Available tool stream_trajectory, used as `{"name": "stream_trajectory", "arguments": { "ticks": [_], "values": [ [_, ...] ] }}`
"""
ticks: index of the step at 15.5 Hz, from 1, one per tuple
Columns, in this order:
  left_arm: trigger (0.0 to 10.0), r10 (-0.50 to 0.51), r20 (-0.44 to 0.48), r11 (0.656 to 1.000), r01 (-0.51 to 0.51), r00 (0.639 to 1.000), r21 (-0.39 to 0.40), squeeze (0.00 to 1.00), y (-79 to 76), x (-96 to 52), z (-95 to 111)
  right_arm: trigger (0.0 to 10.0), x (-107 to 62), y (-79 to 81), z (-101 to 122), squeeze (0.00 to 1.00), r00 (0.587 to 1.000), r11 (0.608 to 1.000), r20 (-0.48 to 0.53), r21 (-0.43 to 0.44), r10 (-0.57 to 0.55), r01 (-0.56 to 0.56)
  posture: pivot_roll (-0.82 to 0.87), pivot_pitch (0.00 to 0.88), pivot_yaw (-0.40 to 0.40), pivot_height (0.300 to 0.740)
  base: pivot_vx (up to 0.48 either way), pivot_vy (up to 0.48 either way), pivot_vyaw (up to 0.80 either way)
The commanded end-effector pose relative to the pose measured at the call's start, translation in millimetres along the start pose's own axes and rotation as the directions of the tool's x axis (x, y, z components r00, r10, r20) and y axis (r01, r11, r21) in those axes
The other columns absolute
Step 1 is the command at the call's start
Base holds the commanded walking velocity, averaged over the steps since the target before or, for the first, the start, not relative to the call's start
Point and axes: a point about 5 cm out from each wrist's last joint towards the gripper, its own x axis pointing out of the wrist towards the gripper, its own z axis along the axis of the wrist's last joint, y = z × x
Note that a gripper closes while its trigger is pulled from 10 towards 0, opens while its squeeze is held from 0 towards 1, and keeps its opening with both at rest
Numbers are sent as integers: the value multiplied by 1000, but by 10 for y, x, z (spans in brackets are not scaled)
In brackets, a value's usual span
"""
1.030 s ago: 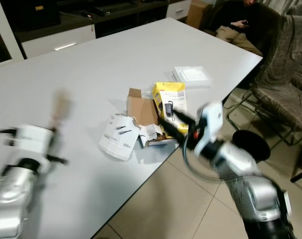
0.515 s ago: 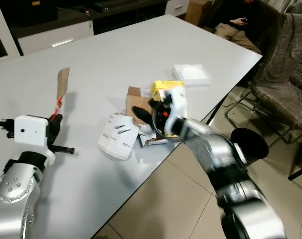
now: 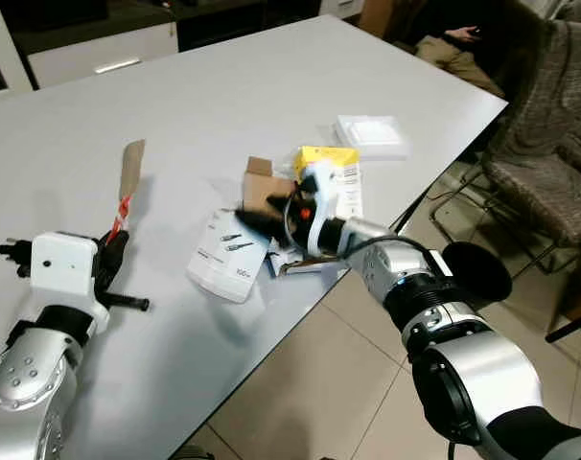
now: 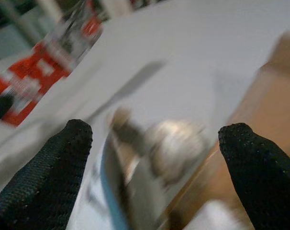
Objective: Picking trash to rubbish bin
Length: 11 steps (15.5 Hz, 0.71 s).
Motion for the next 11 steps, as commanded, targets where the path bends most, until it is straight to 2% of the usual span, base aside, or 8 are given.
{"name": "stream_trajectory", "arguments": {
  "ticks": [1, 4, 7, 8, 9, 10, 11],
  "values": [
    [0, -29, 15, 1000, 29, 999, -4, 0, -34, -22, 49, 10000, -67, -44, -9, 0, 998, 999, -57, -37, 26, -28, 186, 116, -155, 740, 0, 0, 0],
    [0, -38, 10, 999, 38, 999, -1, 0, -40, -15, 49, 10000, -85, -48, -92, 0, 992, 996, -115, -75, 44, -52, 184, 116, -153, 740, 0, 0, 0],
    [0, -45, 12, 999, 45, 999, 1, 0, -45, 1, 60, 10000, -91, -32, -96, 0, 991, 993, -103, -65, 88, -95, 181, 114, -150, 740, 0, 0, 0],
    [0, -48, 13, 999, 48, 999, 2, 0, -50, 7, 62, 8902, -97, -34, -77, 0, 992, 994, -81, -51, 96, -100, 181, 114, -149, 740, 0, 0, 0],
    [0, -49, 13, 999, 48, 999, 1, 0, -51, 9, 63, 7216, -101, -35, -67, 0, 993, 994, -68, -43, 102, -105, 181, 113, -149, 740, 0, 0, 0],
    [0, -50, 14, 999, 50, 999, 2, 0, -52, 12, 62, 3804, -103, -33, -67, 0, 992, 993, -64, -44, 108, -111, 179, 112, -147, 740, 0, 0, 0],
    [0, -53, 14, 999, 53, 999, 2, 0, -55, 16, 61, 2039, -100, -27, -66, 0, 992, 992, -49, -37, 116, -117, 179, 112, -147, 740, 0, 0, 0]
  ]
}}
